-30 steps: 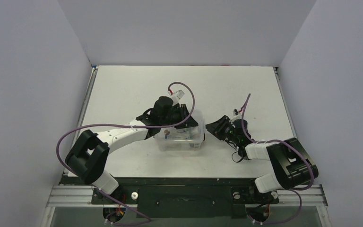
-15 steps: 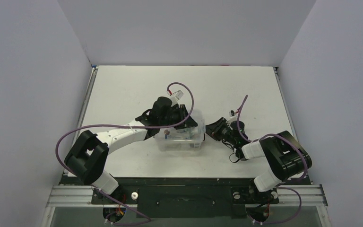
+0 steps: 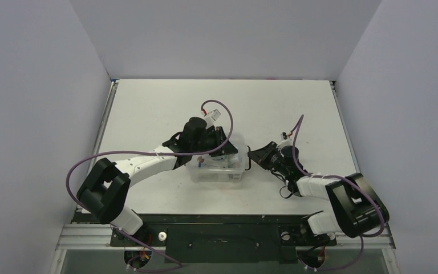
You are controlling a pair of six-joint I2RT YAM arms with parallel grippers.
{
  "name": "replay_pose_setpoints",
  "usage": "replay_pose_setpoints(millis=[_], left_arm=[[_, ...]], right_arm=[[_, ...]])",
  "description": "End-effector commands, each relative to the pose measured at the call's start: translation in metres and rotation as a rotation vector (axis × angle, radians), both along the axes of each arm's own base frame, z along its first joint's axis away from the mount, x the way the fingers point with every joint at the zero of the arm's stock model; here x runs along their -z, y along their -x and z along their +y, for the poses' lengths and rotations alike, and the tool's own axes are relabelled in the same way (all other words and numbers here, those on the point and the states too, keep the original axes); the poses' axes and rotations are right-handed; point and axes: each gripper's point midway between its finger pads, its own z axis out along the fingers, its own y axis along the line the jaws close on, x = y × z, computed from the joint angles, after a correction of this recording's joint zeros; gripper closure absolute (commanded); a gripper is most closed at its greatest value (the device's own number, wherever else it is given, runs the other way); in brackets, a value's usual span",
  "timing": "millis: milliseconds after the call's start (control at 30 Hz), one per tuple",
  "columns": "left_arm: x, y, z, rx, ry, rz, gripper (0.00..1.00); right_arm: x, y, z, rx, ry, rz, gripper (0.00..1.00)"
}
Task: Organize the medicine kit
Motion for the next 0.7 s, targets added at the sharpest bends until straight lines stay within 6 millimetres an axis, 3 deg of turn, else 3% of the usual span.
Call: replay_pose_setpoints(millis=[0,33,300,667], left_arm=[[0.064,0.02,0.033,-0.024,-0.196,0.142,0.82],[0.063,0.02,0.033,-0.024,-0.193,0.14,0.82],[0.062,0.02,0.033,-0.023,-0.187,0.139,0.82],[0.06,0.021,0.032,-0.018,-0.176,0.134,0.82]], right_arm=[[-0.034,-0.003,-0.005,0.004,0.039,-0.113,1.0],[-0.044,-0.005,-0.007,0.011,0.049,-0.146,1.0],[-0.063,-0.002,-0.016,0.031,0.11,-0.188,0.97],[-0.076,0.001,-0.013,0.037,0.106,-0.213,0.79]])
